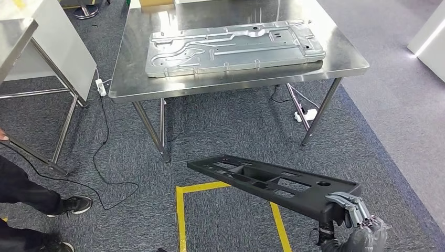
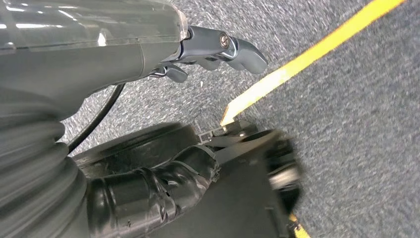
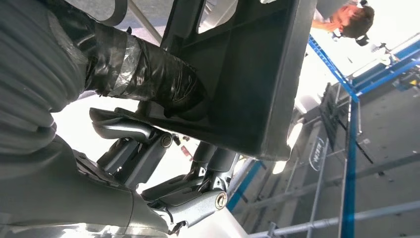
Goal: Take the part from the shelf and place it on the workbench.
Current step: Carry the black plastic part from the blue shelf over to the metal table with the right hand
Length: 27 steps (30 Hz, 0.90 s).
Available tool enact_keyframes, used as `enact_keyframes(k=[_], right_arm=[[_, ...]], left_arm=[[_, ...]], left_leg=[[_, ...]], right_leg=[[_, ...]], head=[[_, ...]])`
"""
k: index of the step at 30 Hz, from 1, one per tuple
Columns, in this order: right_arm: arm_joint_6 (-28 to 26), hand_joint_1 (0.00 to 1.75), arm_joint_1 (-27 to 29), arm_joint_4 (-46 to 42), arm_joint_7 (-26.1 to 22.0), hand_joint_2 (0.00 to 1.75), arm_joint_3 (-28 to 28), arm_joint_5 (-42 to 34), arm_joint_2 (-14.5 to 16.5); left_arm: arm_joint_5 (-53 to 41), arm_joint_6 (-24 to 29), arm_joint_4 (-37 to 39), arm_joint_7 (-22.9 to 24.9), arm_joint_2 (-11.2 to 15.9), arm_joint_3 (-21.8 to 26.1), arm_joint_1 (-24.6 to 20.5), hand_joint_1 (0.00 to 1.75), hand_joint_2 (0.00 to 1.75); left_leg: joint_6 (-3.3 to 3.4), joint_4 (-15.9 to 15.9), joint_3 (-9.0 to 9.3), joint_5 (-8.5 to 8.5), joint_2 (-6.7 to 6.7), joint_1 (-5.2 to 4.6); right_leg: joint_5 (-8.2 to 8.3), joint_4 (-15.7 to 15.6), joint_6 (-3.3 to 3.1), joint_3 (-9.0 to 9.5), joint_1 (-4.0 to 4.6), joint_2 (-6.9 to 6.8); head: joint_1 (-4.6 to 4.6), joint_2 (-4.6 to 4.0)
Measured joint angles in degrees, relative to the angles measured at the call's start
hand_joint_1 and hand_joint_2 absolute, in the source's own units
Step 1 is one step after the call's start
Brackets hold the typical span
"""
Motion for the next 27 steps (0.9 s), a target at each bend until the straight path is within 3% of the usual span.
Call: enact_keyframes(k=[4, 6, 8, 11, 13, 15, 16, 17, 18, 20, 21, 23, 25, 27], right_arm=[[0.0, 1.75, 0.0, 0.0, -0.1, 1.75, 0.0, 0.0, 0.0], [0.0, 1.75, 0.0, 0.0, -0.2, 1.75, 0.0, 0.5, 0.0], [0.0, 1.75, 0.1, 0.0, -0.1, 1.75, 0.0, 1.1, 0.0], [0.0, 1.75, 0.2, -0.1, 0.1, 1.75, 0.0, 1.2, 0.0], [0.0, 1.75, 0.2, -0.2, 0.3, 1.75, 0.0, 1.3, 0.0], [0.0, 1.75, 0.2, -0.2, 0.4, 1.75, 0.0, 1.3, 0.0], [0.0, 1.75, 0.2, -0.2, 0.4, 1.75, 0.0, 1.3, 0.0], [0.0, 1.75, 0.2, -0.2, 0.4, 1.75, 0.0, 1.3, 0.0], [0.0, 1.75, 0.2, -0.2, 0.5, 1.75, 0.0, 1.3, 0.0], [0.0, 1.75, 0.2, -0.2, 0.5, 1.75, 0.0, 1.3, 0.0], [0.0, 1.75, 0.2, -0.2, 0.5, 1.75, 0.0, 1.4, 0.0], [0.0, 1.75, 0.2, -0.2, 0.5, 1.75, 0.0, 1.4, 0.0], [0.0, 1.75, 0.2, -0.2, 0.5, 1.75, 0.0, 1.5, 0.0], [0.0, 1.75, 0.2, -0.2, 0.5, 1.75, 0.0, 1.5, 0.0]], left_arm=[[0.0, 0.0, 0.0, 0.0, 0.0, 0.0, 0.1, 0.0, 1.75], [0.0, 0.3, 0.0, 0.2, 0.0, 0.0, 0.1, 0.0, 1.75], [0.0, 1.1, 0.0, 0.7, 0.1, 0.0, 0.0, 0.0, 1.75], [-0.1, 2.4, 0.0, 1.4, 0.0, 0.0, 0.0, 0.0, 1.75], [-0.3, 3.0, 0.0, 1.7, 0.0, 0.0, 0.0, 0.0, 1.75], [-0.4, 3.2, 0.0, 1.8, 0.0, 0.0, -0.1, 0.0, 1.75], [-0.4, 3.2, 0.0, 1.8, 0.0, 0.0, -0.1, 0.0, 1.75], [-0.4, 3.2, 0.0, 1.8, 0.0, 0.0, -0.1, 0.0, 1.75], [-0.5, 3.2, 0.0, 1.9, 0.0, 0.0, -0.1, 0.0, 1.75], [-0.5, 3.2, 0.0, 1.9, -0.1, 0.0, -0.1, 0.0, 1.75], [-0.5, 3.2, 0.0, 1.9, -0.1, 0.0, -0.1, 0.0, 1.75], [-0.6, 3.2, 0.0, 1.8, -0.2, 0.0, -0.2, 0.0, 1.75], [-0.7, 3.2, 0.0, 1.8, -0.2, 0.0, -0.2, 0.0, 1.75], [-0.7, 3.2, 0.0, 1.8, -0.2, 0.0, -0.1, 0.0, 1.75]], left_leg=[[0.11, 0.9, -0.83, 0.6, 0.0, -0.01], [1.21, -6.3, 1.75, 5.29, -0.07, -0.5], [2.26, -14.1, 4.78, 9.3, -0.14, -1.11], [2.72, -15.3, 5.24, 9.74, -0.15, -0.92], [3.13, -16.2, 5.75, 10.14, -0.13, -0.54], [3.33, -16.2, 5.81, 10.12, -0.19, -0.57], [3.32, -16.2, 5.82, 10.04, -0.26, -0.56], [3.27, -16.1, 5.87, 9.93, -0.37, -0.54], [3.13, -16.0, 5.94, 9.79, -0.53, -0.48], [2.66, -15.5, 6.04, 9.33, -0.95, -0.36], [2.32, -15.1, 5.96, 9.05, -1.21, -0.39], [1.61, -14.7, 5.74, 8.75, -1.56, -0.51], [0.95, -14.8, 5.71, 8.7, -1.69, -0.44], [0.43, -13.4, 5.23, 7.53, -1.44, -0.28]], right_leg=[[-0.12, 0.0, -0.12, 0.17, 0.17, 0.07], [-0.65, 0.1, 0.08, 0.81, 0.56, 0.27], [-1.06, 0.1, 0.67, 1.24, 0.68, 0.36], [-1.55, 0.5, 1.58, 1.18, 0.47, 0.21], [-3.91, 4.3, 2.04, -0.51, 0.45, 0.13], [-7.06, 11.3, 2.44, -4.19, 0.27, 0.13], [-7.72, 14.0, 2.66, -5.75, 0.12, 0.12], [-7.31, 14.9, 2.85, -6.49, -0.07, 0.11], [-5.82, 13.8, 3.04, -6.17, -0.27, 0.11], [-1.79, 7.0, 3.29, -3.18, -0.72, 0.3], [-0.53, 3.8, 3.23, -1.75, -0.76, 0.51], [-0.08, 0.9, 2.76, -0.59, -0.59, 0.8], [-0.03, 0.7, 1.94, -0.57, -0.42, 0.66], [0.09, 0.3, 1.05, -0.29, -0.49, 0.34]], head=[[-0.01, 0.0], [0.01, 0.0], [0.03, 0.0], [0.04, 0.0], [0.15, 0.0], [0.21, 0.0], [0.22, 0.0], [0.21, 0.0], [0.21, 0.0], [0.23, 0.0], [0.22, 0.0], [0.15, 0.0], [0.09, 0.0], [0.05, 0.0]])
